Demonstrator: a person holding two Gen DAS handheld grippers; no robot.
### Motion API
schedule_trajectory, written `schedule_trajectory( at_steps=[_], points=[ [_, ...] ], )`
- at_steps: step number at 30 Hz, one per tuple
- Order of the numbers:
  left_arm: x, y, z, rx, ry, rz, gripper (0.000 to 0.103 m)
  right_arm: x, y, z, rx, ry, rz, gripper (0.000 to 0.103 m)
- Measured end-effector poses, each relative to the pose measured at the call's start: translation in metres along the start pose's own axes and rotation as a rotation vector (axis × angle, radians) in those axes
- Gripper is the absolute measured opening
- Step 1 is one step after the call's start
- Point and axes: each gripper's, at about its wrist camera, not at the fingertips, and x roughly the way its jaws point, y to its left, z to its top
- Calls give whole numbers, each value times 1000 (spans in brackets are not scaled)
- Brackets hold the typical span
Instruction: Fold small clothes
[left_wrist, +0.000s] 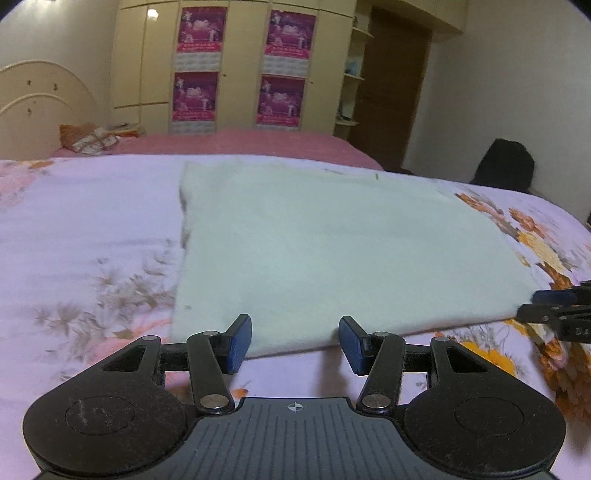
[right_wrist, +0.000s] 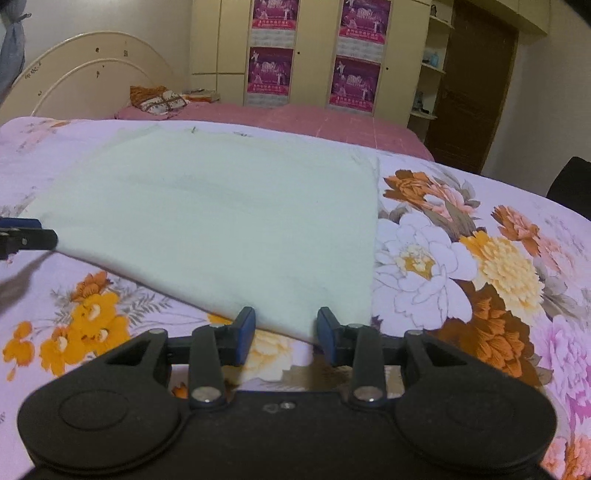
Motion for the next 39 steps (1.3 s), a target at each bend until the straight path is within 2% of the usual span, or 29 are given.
schedule_trajectory(
  at_steps=[2,4,5,8,9,12,14,16,27,31,34,37,39],
  points=[
    [-3,2,2,-9,-13,13,53,-8,-2,2,19,-22,-8,35],
    [3,5,1,-13,17,25,53,-15,-5,4,47,-68,-8,35],
    [7,6,0,-17,37,23,53,-14,-8,4,56,-64,-14,35],
    [7,5,2,-19,46,29,53,7,-19,2,81,39,-29,34],
    [6,5,3,-19,44,29,53,6,-21,1,88,35,-17,34],
    [8,6,0,-8,54,35,53,-4,-25,6,111,8,6,26],
    [8,4,-2,4,53,38,53,-4,-24,5,105,3,0,28],
    [8,2,-2,13,58,41,53,6,-23,1,106,50,-3,29],
    [7,-6,2,18,85,44,55,-3,-25,1,140,56,0,33],
    [-9,-4,4,-23,56,52,56,-12,-28,4,159,34,-1,34],
    [-24,7,0,-164,18,-8,56,-17,-29,3,163,26,-1,34],
    [-26,25,-13,-409,24,-132,56,-22,-28,1,166,17,6,34],
    [-18,35,-25,-556,33,-179,56,-24,-25,0,166,14,13,34]
  ],
)
